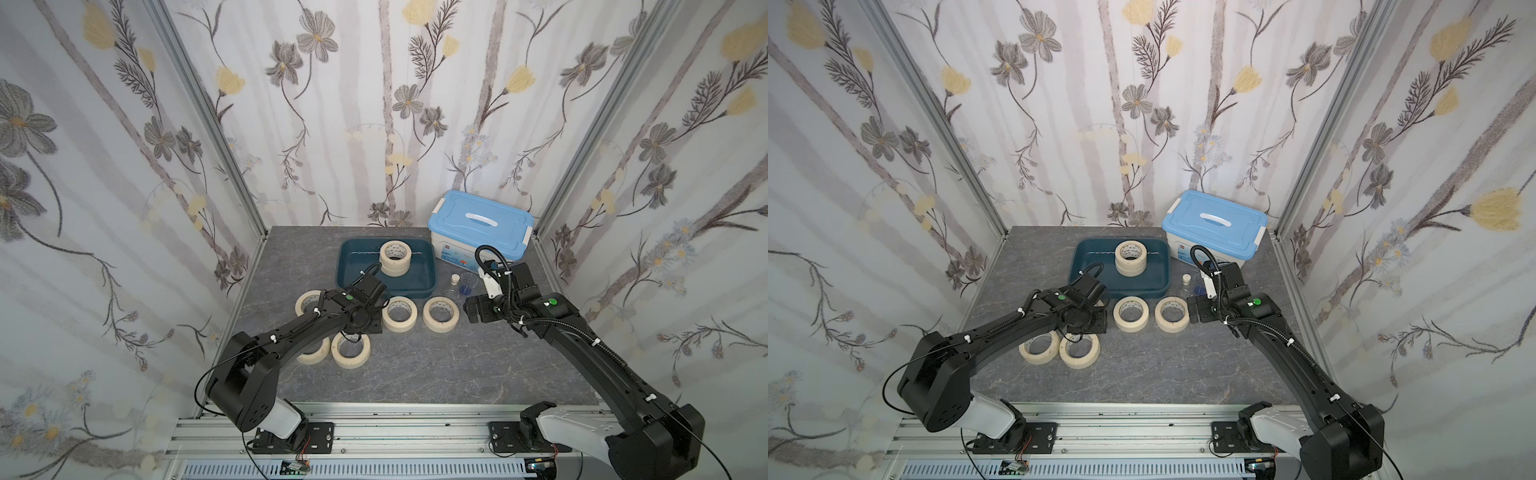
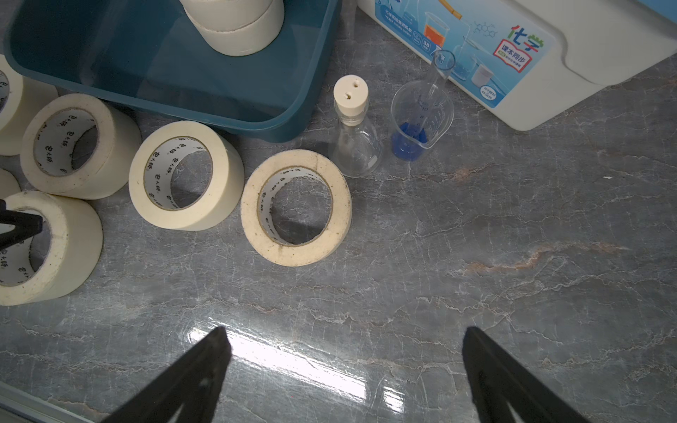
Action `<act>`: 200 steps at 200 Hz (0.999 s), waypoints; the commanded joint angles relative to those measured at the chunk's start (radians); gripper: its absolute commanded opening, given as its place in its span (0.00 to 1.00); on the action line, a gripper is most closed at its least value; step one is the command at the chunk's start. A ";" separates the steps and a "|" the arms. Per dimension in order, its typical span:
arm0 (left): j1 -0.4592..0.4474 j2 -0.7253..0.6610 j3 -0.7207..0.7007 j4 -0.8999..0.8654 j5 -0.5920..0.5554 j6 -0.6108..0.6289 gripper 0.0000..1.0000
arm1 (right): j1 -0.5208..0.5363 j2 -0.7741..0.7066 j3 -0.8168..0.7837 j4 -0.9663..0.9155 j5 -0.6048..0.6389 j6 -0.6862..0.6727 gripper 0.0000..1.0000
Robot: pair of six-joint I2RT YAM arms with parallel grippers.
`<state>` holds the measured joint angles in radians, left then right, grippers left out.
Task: Take out the art tape in the storage box
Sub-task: Place the art tape at the center of the board, then pick up the art tape from the storage box.
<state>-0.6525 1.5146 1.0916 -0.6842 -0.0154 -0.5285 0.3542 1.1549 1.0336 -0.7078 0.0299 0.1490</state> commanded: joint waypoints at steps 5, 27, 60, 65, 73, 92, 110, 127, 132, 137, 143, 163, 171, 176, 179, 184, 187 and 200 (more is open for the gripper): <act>0.008 0.026 0.065 -0.058 -0.038 0.038 0.67 | 0.000 -0.001 -0.001 0.028 0.011 0.003 1.00; 0.020 0.072 0.133 -0.068 -0.050 0.071 0.74 | 0.000 -0.004 -0.004 0.028 0.009 0.001 1.00; 0.047 0.145 0.235 -0.066 -0.063 0.113 0.80 | -0.001 -0.010 -0.010 0.028 0.006 0.000 1.00; 0.051 0.156 0.250 -0.064 -0.068 0.121 0.80 | -0.001 -0.010 -0.012 0.028 0.006 -0.001 1.00; 0.059 0.172 0.275 -0.064 -0.076 0.128 0.80 | -0.001 -0.012 -0.013 0.028 0.006 0.000 1.00; 0.082 0.214 0.338 -0.064 -0.071 0.144 0.81 | -0.003 -0.014 -0.017 0.028 0.001 0.000 1.00; 0.101 0.256 0.412 -0.069 -0.061 0.159 0.83 | -0.003 -0.013 -0.018 0.028 -0.001 0.003 1.00; 0.119 0.297 0.475 -0.069 -0.056 0.162 0.86 | -0.003 -0.015 -0.020 0.028 -0.002 0.002 1.00; 0.123 0.310 0.491 -0.068 -0.054 0.162 0.87 | -0.003 -0.015 -0.021 0.028 -0.001 0.002 1.00; 0.127 0.324 0.511 -0.066 -0.052 0.161 0.87 | -0.003 -0.016 -0.021 0.028 0.000 0.002 1.00; 0.132 0.342 0.536 -0.067 -0.045 0.162 0.88 | -0.003 -0.018 -0.021 0.028 -0.001 0.001 1.00; 0.143 0.407 0.624 -0.071 -0.040 0.168 0.95 | -0.004 -0.022 -0.024 0.028 -0.001 0.001 1.00; 0.147 0.435 0.657 -0.068 -0.042 0.168 0.98 | -0.004 -0.023 -0.024 0.028 -0.001 0.001 1.00; 0.151 0.452 0.680 -0.067 -0.044 0.167 0.98 | -0.004 -0.024 -0.024 0.028 -0.001 0.001 1.00; 0.154 0.464 0.693 -0.067 -0.044 0.165 0.98 | -0.004 -0.024 -0.024 0.028 0.000 0.000 1.00; 0.157 0.482 0.716 -0.068 -0.044 0.163 0.98 | -0.004 -0.024 -0.024 0.028 -0.001 0.001 1.00; 0.159 0.494 0.730 -0.068 -0.044 0.161 0.98 | -0.005 -0.024 -0.023 0.028 -0.002 0.001 1.00; 0.169 0.547 0.796 -0.074 -0.042 0.152 0.98 | -0.006 -0.027 -0.024 0.028 -0.001 0.001 1.00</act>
<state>-0.4980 1.9942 1.8015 -0.7479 -0.0559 -0.3698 0.3492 1.1343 1.0111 -0.7074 0.0288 0.1486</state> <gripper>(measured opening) 0.984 0.998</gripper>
